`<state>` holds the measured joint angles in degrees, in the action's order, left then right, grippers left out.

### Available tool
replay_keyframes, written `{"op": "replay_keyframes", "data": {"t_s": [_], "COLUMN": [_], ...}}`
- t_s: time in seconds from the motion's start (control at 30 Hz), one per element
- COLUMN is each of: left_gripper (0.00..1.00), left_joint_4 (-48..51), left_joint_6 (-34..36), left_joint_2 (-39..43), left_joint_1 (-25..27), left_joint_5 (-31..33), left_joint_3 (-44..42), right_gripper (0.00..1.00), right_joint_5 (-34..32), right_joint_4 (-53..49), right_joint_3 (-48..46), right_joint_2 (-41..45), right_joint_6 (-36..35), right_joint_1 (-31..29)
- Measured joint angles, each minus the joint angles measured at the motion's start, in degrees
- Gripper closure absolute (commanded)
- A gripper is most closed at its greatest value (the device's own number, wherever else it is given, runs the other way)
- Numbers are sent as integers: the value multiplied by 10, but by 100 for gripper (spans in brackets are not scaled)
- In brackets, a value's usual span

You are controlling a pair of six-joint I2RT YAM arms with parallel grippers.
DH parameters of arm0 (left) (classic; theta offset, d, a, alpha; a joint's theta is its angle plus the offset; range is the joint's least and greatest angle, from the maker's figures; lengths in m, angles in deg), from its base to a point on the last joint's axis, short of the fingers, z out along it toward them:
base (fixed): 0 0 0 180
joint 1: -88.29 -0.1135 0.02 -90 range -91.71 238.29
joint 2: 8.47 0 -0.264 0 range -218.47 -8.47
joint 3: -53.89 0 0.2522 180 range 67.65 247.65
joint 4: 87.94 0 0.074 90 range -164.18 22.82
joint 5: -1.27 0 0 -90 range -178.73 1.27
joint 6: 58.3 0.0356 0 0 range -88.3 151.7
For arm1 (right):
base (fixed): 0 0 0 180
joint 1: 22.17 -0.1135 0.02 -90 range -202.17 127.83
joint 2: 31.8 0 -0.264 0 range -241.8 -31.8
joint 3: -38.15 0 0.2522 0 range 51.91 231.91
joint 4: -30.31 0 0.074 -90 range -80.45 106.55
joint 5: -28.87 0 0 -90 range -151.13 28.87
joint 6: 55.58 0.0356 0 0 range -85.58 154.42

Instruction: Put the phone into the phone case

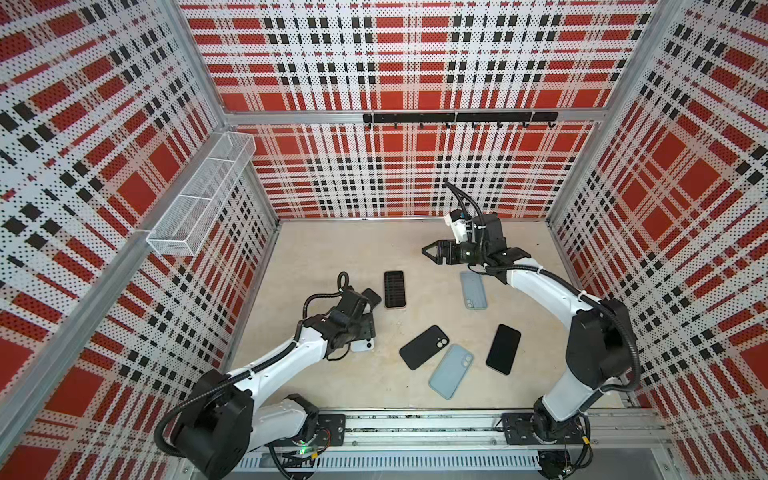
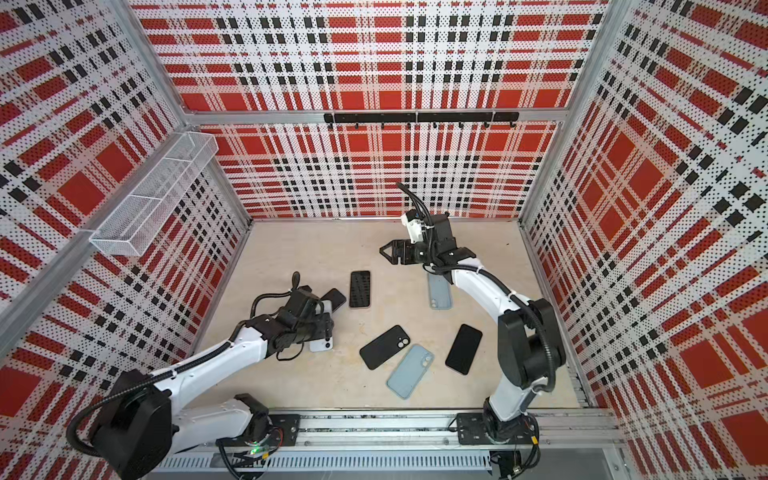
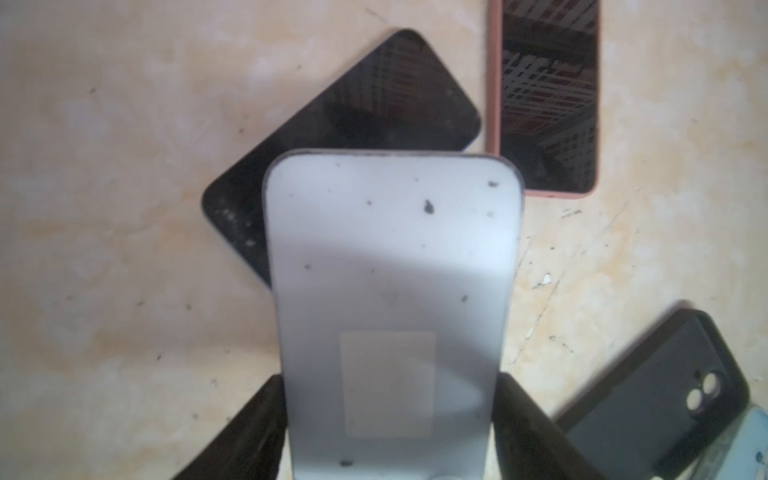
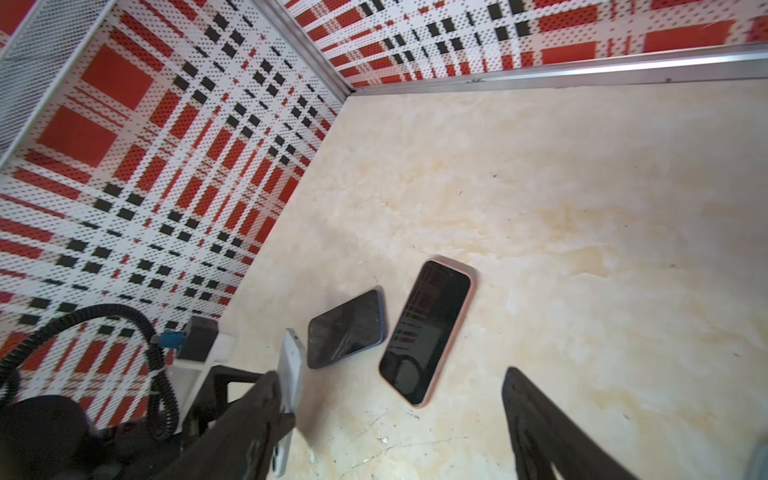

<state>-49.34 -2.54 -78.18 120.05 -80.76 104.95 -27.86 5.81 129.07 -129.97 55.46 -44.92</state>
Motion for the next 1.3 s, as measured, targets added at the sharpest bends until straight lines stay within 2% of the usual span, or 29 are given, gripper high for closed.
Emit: {"op": "replay_keyframes", "data": {"t_s": [0.33,0.7,0.87,1.3], "left_gripper": [38,38,38,37], "left_joint_4": [-81,-106,-107,-114], "left_joint_6": [54,75,78,78], "left_joint_2": [-69,-112,-123,-140], "left_joint_1": [63,76,77,78], "left_joint_5": [0,-6,-11,-25], "left_joint_3": [84,131,151,167], "right_gripper": [19,24,35,78], "right_joint_5": [153,228,239,248], "right_joint_4": [-12,27,42,85], "right_joint_3": [6,-8,-9,-10], "right_joint_2": [-75,-94,-103,-134], "right_joint_6": [62,99,109,145], "right_joint_1": [-2,-36,-42,-42]}}
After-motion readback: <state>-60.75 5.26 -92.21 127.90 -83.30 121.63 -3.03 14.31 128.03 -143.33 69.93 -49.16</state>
